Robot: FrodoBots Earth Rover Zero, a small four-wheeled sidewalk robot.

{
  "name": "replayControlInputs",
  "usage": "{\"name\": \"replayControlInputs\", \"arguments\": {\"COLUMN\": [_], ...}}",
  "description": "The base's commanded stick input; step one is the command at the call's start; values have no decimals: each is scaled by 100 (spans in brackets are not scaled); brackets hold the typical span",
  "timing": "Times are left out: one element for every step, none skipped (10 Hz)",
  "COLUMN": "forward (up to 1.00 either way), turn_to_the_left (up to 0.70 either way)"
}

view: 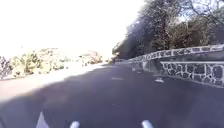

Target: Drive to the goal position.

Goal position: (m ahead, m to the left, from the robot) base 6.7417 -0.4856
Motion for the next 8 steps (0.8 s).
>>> {"name": "replayControlInputs", "arguments": {"forward": [70,70,70,70,70,70,70,70], "turn_to_the_left": [-35,-35,-35,-32,-18,-3,0,0]}}
